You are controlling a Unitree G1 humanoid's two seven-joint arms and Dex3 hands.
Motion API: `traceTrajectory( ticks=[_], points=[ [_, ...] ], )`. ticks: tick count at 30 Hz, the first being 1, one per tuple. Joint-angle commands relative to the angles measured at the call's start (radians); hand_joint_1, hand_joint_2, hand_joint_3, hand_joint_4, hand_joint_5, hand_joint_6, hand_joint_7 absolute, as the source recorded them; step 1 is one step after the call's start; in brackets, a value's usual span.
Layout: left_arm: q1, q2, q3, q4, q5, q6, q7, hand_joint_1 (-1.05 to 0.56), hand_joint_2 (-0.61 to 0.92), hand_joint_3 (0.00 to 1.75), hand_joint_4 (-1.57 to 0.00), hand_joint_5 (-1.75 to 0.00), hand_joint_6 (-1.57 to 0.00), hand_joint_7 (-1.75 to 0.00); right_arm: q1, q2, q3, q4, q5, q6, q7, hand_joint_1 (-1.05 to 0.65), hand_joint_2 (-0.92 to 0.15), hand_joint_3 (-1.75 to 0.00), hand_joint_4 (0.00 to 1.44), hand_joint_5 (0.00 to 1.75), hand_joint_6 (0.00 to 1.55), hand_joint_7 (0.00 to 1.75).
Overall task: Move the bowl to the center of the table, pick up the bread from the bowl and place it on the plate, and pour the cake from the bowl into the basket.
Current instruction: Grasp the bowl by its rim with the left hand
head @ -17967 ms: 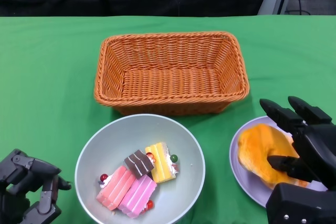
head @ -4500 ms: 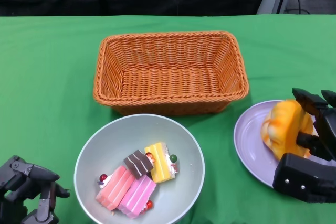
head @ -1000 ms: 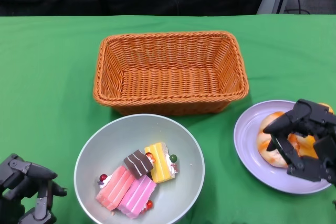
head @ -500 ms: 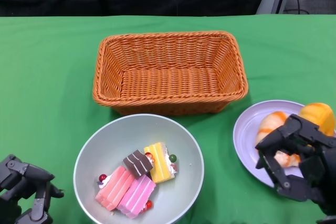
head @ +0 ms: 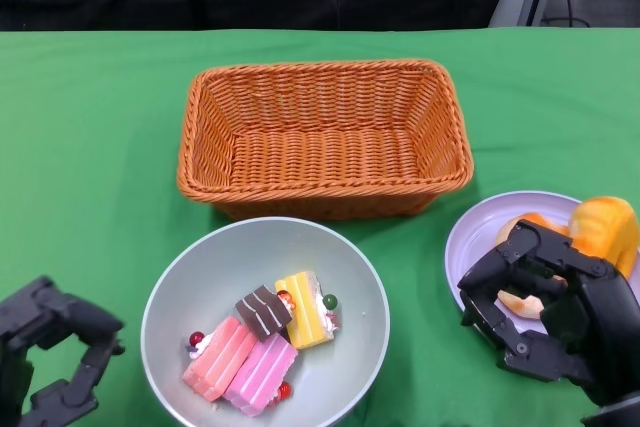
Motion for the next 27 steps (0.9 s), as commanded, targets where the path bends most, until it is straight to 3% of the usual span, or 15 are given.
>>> traceTrajectory(
  ticks=[1,3,7,17,22,27],
  points=[
    [-0.007,0.085,0.005,-0.003,0.123,-0.091,0.01,-0.1,0.7,0.55,-0.73,-0.89,-0.83,-0.52,-0.014,0.006,-0.014,0.016,-0.004,0.004,-0.009,-0.1,-0.68,-0.66,0.67,1.49,0.72,1.17],
    [0.006,0.13,0.013,-0.054,0.223,-0.111,0.026,-0.18,0.81,0.23,-0.74,-0.48,-0.82,-0.19,-0.019,0.009,-0.016,0.02,-0.009,0.01,-0.015,-0.09,-0.67,-0.67,0.67,1.49,0.71,1.17],
    [0.007,0.235,0.074,-0.153,0.409,-0.215,0.059,-0.25,0.8,0.03,-0.68,-0.16,-0.74,-0.01,-0.031,0.011,-0.029,0.032,-0.044,0.021,-0.049,-0.12,-0.68,-0.65,0.68,1.48,0.72,1.16],
    [-0.086,0.361,0.14,-0.062,0.645,-0.492,0.18,-0.37,0.69,0.0,-0.67,-0.08,-0.66,0.0,-0.055,0.019,-0.044,0.072,-0.058,0.008,-0.074,-0.13,-0.76,-0.54,0.69,1.44,0.73,1.12],
    [-0.138,0.384,0.17,-0.025,0.729,-0.586,0.201,-0.45,0.69,0.0,-0.69,-0.07,-0.67,-0.01,-0.059,0.029,-0.049,0.088,-0.065,-0.002,-0.087,-0.11,-0.79,-0.48,0.7,1.43,0.73,1.11],
    [-0.187,0.36,0.171,0.031,0.773,-0.678,0.236,-0.43,0.72,0.02,-0.73,-0.07,-0.72,-0.03,-0.055,0.037,-0.052,0.082,-0.07,0.006,-0.095,-0.07,-0.8,-0.49,0.69,1.44,0.73,1.12]
  ],
)
